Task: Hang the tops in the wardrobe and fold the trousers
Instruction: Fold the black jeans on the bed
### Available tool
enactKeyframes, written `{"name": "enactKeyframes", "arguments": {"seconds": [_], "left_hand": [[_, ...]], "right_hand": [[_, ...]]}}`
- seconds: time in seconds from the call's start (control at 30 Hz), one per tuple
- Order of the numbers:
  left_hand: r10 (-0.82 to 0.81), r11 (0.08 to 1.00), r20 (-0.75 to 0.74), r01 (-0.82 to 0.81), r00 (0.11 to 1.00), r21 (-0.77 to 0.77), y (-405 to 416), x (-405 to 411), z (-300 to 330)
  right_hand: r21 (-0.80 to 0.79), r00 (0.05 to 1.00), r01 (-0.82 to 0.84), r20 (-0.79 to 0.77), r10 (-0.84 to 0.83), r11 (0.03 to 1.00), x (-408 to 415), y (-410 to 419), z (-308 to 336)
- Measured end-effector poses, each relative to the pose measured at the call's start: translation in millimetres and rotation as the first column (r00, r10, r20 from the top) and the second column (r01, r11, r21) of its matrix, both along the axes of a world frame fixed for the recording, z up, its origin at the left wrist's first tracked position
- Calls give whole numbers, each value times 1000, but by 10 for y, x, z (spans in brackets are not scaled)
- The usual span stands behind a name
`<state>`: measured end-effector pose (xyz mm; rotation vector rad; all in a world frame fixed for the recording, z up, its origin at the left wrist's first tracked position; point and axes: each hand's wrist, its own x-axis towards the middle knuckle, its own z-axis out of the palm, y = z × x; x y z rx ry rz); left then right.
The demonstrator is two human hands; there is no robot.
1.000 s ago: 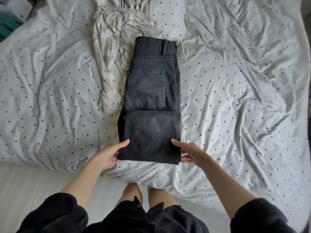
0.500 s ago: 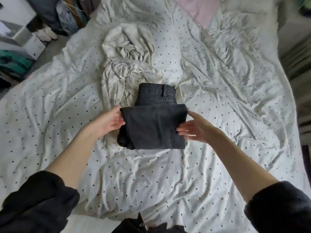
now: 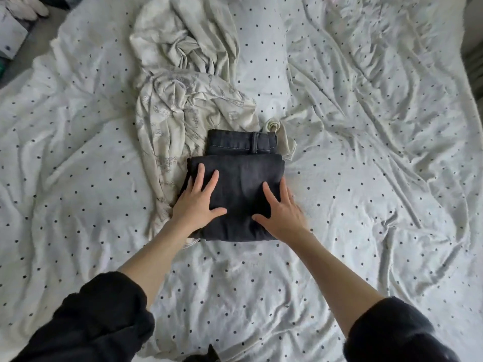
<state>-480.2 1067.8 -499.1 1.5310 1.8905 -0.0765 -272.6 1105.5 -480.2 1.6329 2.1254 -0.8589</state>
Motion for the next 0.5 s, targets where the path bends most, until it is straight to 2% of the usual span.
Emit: {"name": "enactKeyframes", "arguments": {"seconds": [0.13,0.2,0.23,0.3,0.37,0.4,0.43,0.5], "left_hand": [[6,998,42,-3,999,-69,189,-80,-113],[45,997,126,-37,991,-61,194,-123,-137],[73,997,184,-70,980,-24,155,-143,-154],[110,977,291,-157,950,141,34,-176,-167],[194,916,351,-297,916,269,-115,-202,-187],[300,872,387,-415,872,260,-186,-214,-198],[421,813,433,-543,797,209,-240,-223,-190],[582,715,506,-697,637,54,-305,-205,-141]], "right_hand": [[-71,999,4,44,-1,997,-94,161,-77],[-49,997,68,-31,-70,996,-99,196,-56],[-4,981,160,-111,-159,987,-99,194,-38],[38,871,431,-278,-404,902,-77,186,-4],[-130,689,650,-315,-652,749,-42,213,56],[-240,615,700,-278,-738,673,-10,226,75],[-316,586,708,-235,-775,631,26,231,84],[-396,600,676,-193,-776,621,98,240,95]]}}
